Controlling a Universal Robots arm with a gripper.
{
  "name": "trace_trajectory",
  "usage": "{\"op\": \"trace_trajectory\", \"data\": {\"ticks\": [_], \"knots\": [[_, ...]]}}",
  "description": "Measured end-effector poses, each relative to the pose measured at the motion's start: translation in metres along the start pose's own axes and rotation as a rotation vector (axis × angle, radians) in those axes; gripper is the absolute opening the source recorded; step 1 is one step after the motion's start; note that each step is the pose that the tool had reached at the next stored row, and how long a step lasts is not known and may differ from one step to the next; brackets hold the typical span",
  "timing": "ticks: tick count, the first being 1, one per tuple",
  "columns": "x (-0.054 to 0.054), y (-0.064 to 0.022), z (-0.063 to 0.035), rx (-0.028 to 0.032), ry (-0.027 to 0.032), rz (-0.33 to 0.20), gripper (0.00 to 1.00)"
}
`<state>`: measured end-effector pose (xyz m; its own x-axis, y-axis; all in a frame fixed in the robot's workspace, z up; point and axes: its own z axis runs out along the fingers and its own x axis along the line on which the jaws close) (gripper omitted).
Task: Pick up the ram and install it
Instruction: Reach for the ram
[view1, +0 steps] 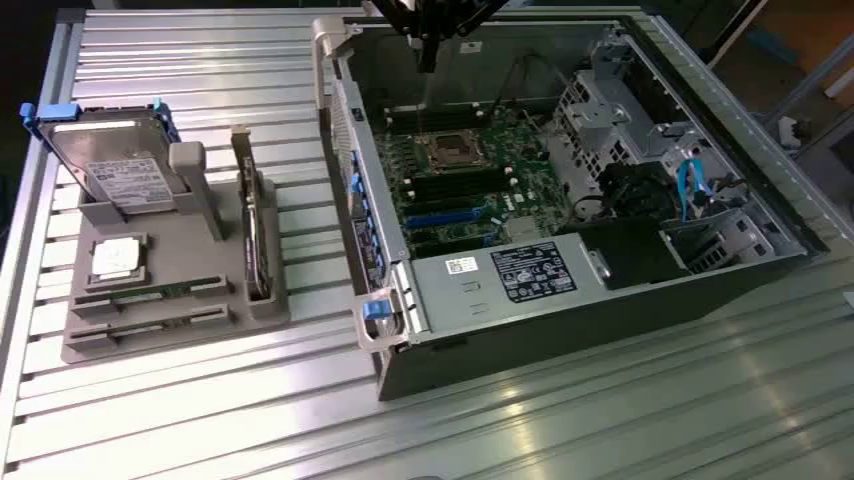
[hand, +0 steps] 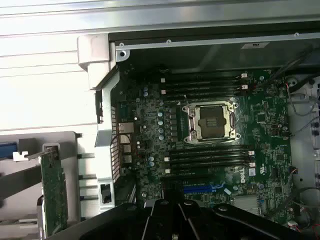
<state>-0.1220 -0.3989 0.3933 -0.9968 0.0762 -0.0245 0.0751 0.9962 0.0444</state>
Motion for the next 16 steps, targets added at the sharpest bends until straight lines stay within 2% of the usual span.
{"op": "trace_trajectory", "data": {"ticks": [11,16], "knots": [[0.0003,0.0000,0.0000,-0.0001,-0.0001,0.000,0.11],[0.0046,-0.0004,-0.0001,0.0000,0.0000,0.000,0.11]]}}
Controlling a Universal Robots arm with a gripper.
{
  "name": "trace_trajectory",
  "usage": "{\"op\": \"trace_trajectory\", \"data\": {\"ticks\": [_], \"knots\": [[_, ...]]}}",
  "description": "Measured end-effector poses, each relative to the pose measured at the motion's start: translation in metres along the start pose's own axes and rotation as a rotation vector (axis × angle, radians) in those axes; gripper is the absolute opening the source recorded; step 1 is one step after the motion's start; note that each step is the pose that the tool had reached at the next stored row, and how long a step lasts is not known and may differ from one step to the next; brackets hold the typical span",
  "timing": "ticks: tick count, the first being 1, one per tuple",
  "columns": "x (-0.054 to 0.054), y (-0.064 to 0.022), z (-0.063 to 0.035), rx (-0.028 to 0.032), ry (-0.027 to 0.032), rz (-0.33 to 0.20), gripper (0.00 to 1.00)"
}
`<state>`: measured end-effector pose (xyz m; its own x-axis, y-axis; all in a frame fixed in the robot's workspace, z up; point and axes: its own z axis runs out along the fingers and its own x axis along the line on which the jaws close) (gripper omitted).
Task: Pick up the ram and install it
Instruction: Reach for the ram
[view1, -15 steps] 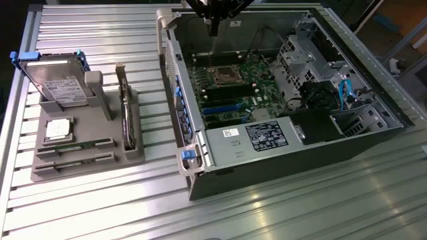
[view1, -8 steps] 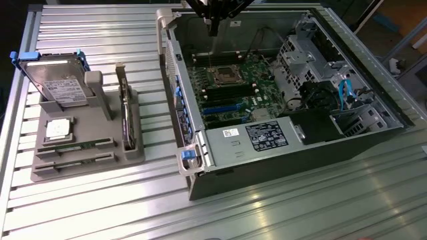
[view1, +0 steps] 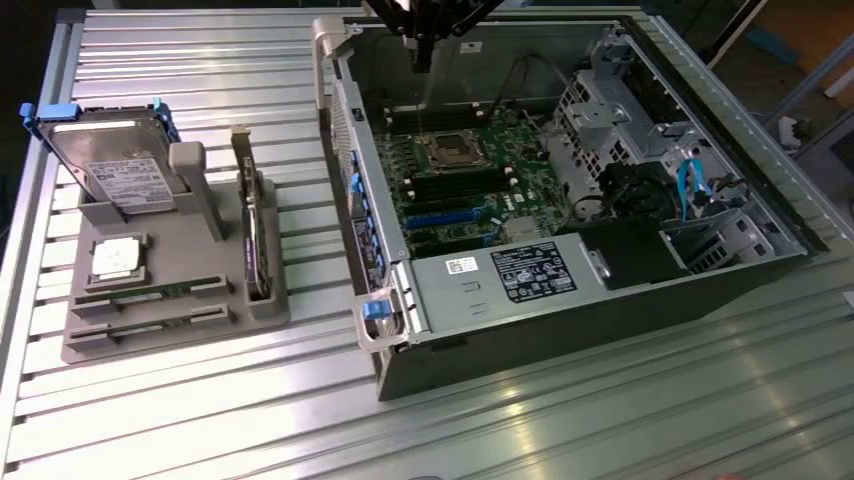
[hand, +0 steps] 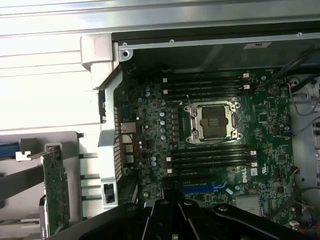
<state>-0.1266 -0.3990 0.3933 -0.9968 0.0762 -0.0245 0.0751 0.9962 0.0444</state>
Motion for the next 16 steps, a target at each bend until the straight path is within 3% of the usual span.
{"op": "trace_trajectory", "data": {"ticks": [16], "knots": [[0.027,-0.0020,-0.0007,0.0000,0.0000,0.000,0.11]]}}
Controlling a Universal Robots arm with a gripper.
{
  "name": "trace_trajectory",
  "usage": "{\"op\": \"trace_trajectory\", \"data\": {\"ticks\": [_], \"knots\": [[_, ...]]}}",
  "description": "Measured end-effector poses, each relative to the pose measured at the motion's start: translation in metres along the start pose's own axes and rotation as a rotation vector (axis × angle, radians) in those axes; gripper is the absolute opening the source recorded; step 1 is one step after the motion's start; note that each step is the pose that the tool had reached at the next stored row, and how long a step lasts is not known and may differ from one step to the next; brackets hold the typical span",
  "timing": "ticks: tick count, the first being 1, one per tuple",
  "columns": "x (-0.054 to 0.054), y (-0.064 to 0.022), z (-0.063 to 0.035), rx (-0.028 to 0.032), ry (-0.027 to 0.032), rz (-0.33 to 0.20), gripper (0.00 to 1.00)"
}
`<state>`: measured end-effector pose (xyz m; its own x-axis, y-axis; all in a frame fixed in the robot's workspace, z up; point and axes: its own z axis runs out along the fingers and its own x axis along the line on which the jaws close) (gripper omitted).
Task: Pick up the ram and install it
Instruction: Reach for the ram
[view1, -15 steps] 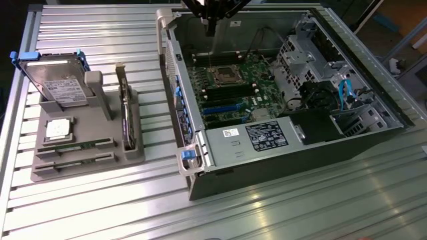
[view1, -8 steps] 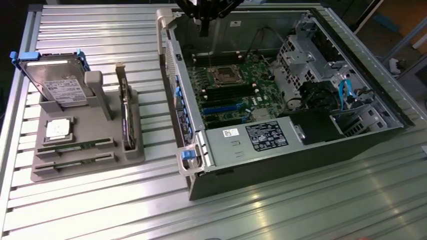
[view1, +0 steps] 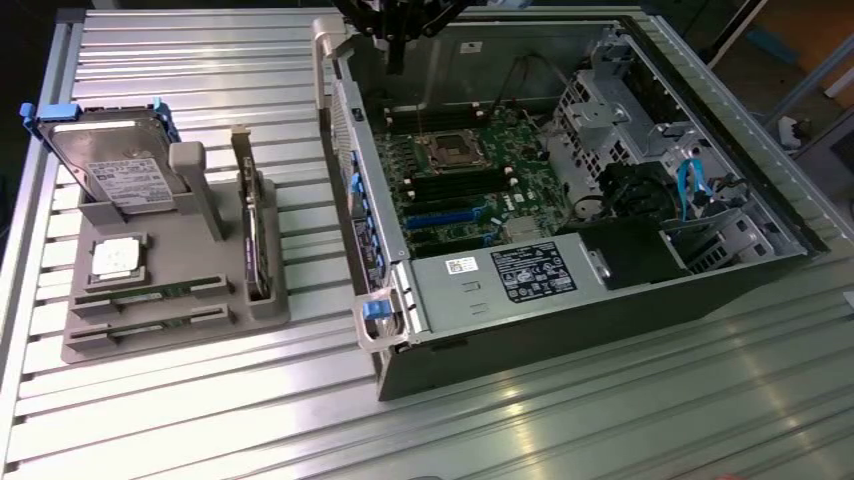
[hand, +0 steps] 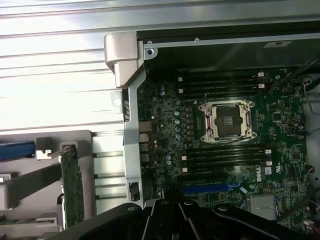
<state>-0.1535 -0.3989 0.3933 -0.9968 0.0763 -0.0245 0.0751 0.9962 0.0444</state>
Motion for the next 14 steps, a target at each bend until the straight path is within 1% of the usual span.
{"op": "trace_trajectory", "data": {"ticks": [1,11,14], "knots": [[0.003,-0.0002,-0.0001,0.0001,0.0000,0.000,0.11],[0.018,-0.0013,-0.0005,0.0000,0.0000,0.000,0.11],[0.024,-0.0018,-0.0007,0.0001,0.0001,0.000,0.11]]}}
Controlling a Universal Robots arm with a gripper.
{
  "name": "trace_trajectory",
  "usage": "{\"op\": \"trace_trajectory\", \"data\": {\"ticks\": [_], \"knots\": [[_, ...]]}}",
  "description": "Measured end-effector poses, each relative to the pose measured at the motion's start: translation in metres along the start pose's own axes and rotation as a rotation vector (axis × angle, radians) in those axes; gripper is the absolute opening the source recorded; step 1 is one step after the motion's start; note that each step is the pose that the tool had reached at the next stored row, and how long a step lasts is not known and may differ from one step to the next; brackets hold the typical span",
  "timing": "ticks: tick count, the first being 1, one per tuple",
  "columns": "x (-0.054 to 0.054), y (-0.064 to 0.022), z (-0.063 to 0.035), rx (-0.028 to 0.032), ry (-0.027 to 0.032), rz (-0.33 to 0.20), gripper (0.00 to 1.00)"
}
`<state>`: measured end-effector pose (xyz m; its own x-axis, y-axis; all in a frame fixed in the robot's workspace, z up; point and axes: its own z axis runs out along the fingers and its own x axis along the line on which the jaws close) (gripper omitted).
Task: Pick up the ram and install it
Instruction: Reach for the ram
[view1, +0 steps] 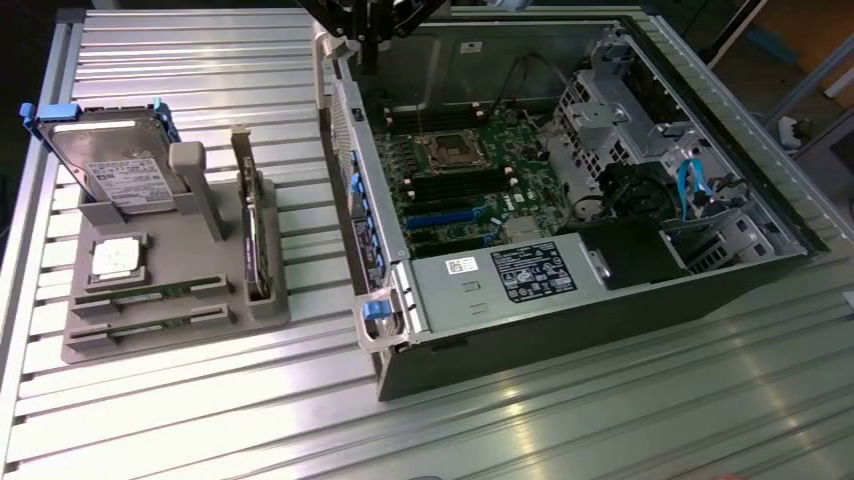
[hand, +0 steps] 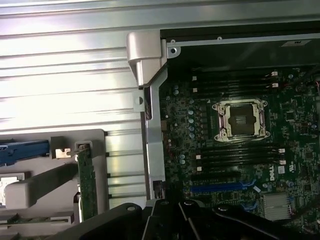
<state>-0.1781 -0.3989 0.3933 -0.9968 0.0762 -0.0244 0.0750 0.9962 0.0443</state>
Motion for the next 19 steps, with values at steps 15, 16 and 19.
{"op": "trace_trajectory", "data": {"ticks": [15,16,19], "knots": [[0.026,-0.0020,-0.0007,0.0000,0.0000,0.000,0.11],[0.029,-0.0022,-0.0008,0.0000,0.0000,0.000,0.11],[0.034,-0.0026,-0.0009,0.0000,0.0000,0.000,0.11]]}}
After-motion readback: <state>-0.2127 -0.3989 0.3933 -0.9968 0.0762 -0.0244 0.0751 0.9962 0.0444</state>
